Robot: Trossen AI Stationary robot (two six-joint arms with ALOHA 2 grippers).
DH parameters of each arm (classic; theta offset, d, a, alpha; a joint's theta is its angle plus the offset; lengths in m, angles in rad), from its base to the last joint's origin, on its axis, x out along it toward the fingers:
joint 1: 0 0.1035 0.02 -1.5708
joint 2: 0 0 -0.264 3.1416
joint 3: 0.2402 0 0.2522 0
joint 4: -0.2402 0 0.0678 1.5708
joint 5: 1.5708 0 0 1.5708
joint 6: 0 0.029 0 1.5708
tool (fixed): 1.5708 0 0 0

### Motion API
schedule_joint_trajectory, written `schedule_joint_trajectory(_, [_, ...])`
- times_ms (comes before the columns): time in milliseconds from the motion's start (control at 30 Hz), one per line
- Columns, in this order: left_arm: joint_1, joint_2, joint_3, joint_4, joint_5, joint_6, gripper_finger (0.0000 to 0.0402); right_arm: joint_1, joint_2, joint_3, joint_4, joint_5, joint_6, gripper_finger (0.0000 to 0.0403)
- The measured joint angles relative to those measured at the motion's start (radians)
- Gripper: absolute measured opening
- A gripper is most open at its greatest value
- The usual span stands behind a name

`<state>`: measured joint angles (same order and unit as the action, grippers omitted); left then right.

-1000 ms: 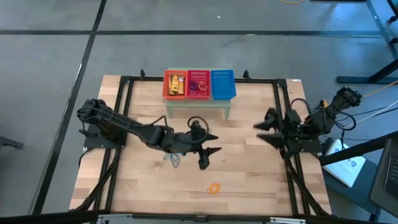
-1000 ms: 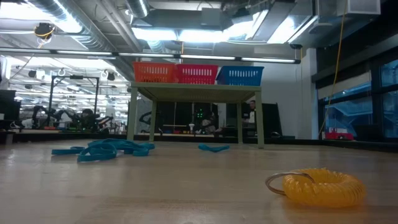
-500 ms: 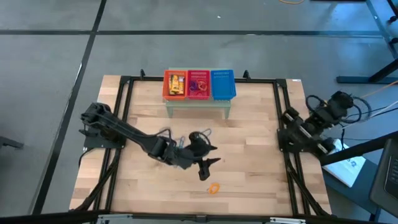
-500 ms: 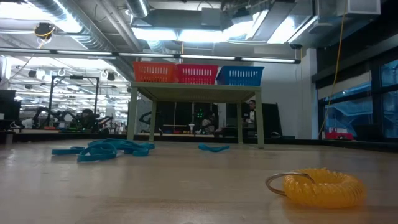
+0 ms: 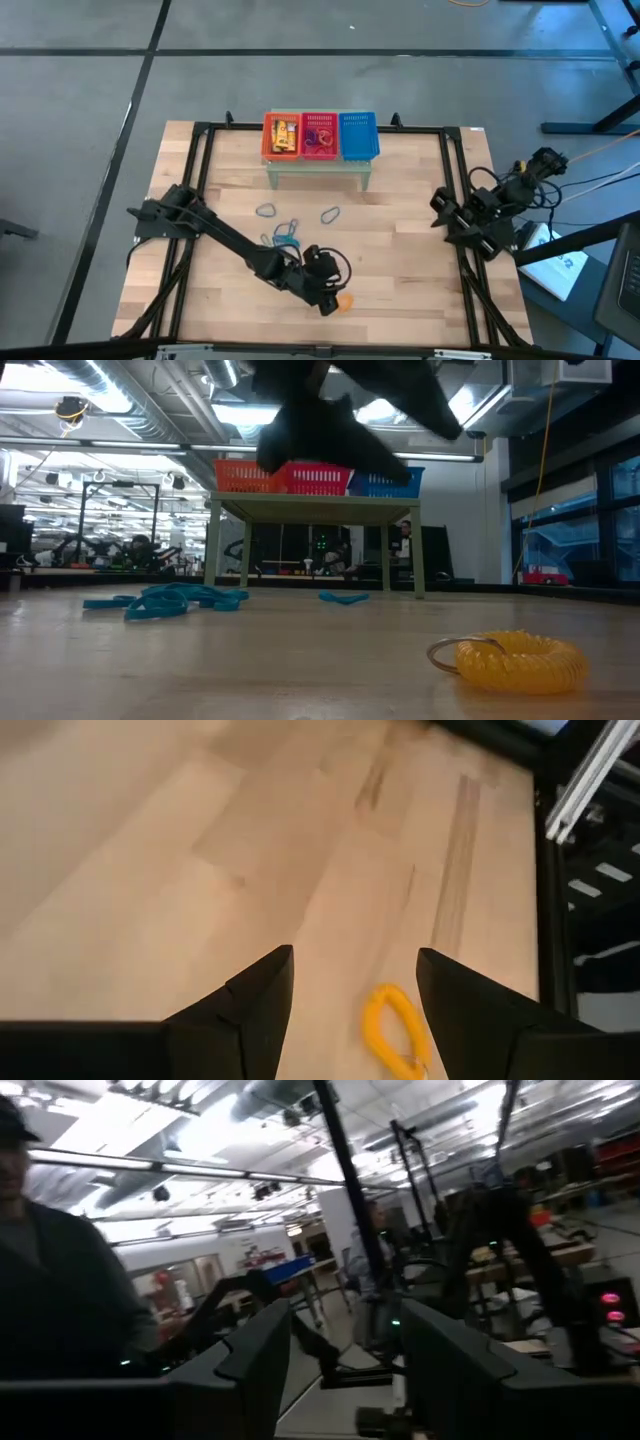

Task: Pick & Place Office Desk Supplies
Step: Put the yellow spring keychain into the red bin on the shelf

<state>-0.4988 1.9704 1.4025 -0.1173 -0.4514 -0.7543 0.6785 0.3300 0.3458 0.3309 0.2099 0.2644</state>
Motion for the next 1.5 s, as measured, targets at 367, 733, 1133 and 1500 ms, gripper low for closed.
schedule_joint_trajectory(367, [-0.004,0.016,0.001,0.0,0.047,-0.039,0.0235,0.0,0.015,0.0,0.024,-0.016,0.016,0.0192])
schedule_joint_trajectory(733, [0.005,0.208,0.251,-0.186,0.131,-0.021,0.0237,-0.001,0.016,-0.001,0.036,-0.016,0.017,0.0192])
schedule_joint_trajectory(1133, [0.024,0.482,0.729,-0.712,0.182,0.086,0.0237,-0.001,0.016,-0.001,0.028,-0.062,0.073,0.0192])
schedule_joint_trajectory(1500, [0.024,0.471,0.701,-0.767,0.265,0.105,0.0237,-0.001,0.016,-0.001,0.027,-0.069,0.037,0.0192])
